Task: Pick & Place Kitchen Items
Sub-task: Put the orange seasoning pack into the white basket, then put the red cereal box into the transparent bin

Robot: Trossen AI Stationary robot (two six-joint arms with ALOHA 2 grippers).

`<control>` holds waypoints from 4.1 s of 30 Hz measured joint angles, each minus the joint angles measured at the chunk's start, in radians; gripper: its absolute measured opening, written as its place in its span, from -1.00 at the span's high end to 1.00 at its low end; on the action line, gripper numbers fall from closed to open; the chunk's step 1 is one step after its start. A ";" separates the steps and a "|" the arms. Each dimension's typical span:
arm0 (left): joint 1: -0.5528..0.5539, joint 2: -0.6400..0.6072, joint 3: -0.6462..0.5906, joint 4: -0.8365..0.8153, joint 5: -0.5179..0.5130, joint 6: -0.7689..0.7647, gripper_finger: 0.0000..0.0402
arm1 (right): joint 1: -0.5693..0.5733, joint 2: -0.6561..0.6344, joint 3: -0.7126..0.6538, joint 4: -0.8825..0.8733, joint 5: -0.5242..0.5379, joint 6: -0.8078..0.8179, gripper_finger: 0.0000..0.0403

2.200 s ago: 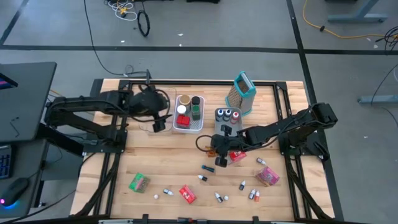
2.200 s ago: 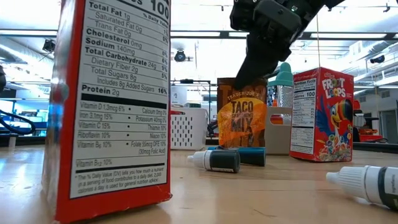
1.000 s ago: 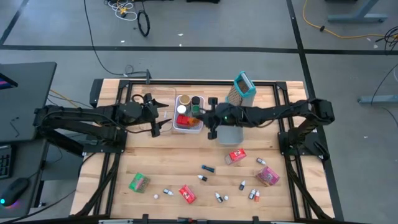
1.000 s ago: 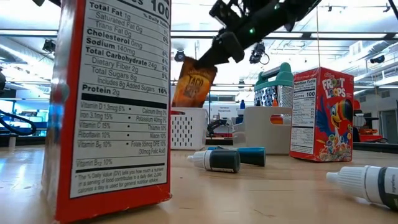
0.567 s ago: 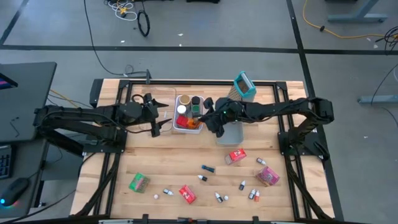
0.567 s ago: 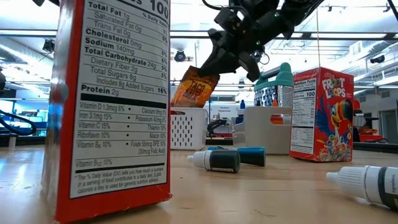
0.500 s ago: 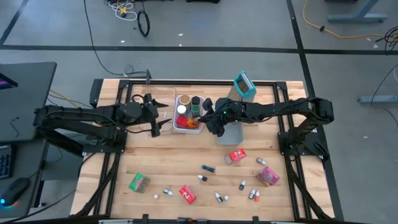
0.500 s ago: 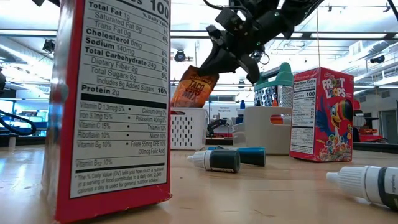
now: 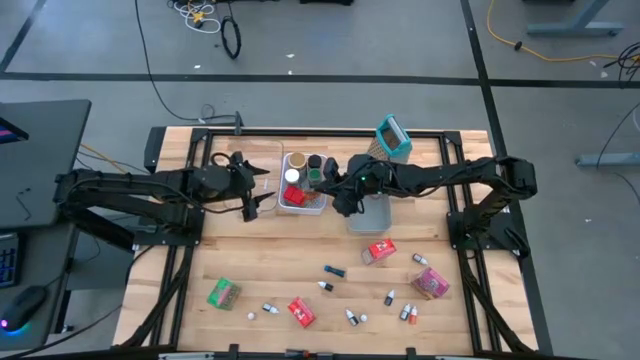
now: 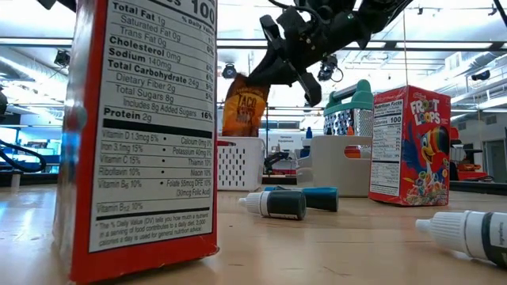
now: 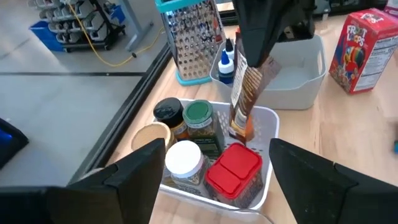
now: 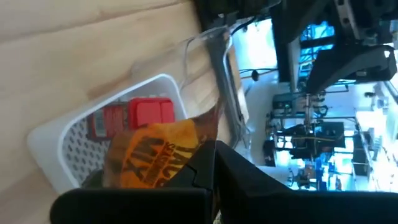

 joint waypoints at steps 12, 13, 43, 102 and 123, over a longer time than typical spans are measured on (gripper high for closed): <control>0.000 0.001 -0.006 -0.012 0.000 -0.089 -0.47 | -0.026 0.000 0.000 -0.124 -0.165 0.042 0.95; 0.000 0.001 -0.006 -0.011 0.000 -0.092 -0.47 | -0.026 0.000 0.000 -0.126 -0.147 0.010 0.95; 0.000 0.001 -0.006 -0.011 -0.004 -0.177 -0.47 | -0.055 0.000 0.000 -0.104 -0.202 -0.261 0.94; 0.000 0.001 -0.006 0.004 -0.004 -0.122 -0.47 | 0.027 0.071 -0.001 0.159 -0.020 0.736 0.48; 0.000 0.001 -0.006 0.056 -0.004 -0.130 -0.47 | 0.290 -0.193 0.000 -0.248 0.034 1.025 0.39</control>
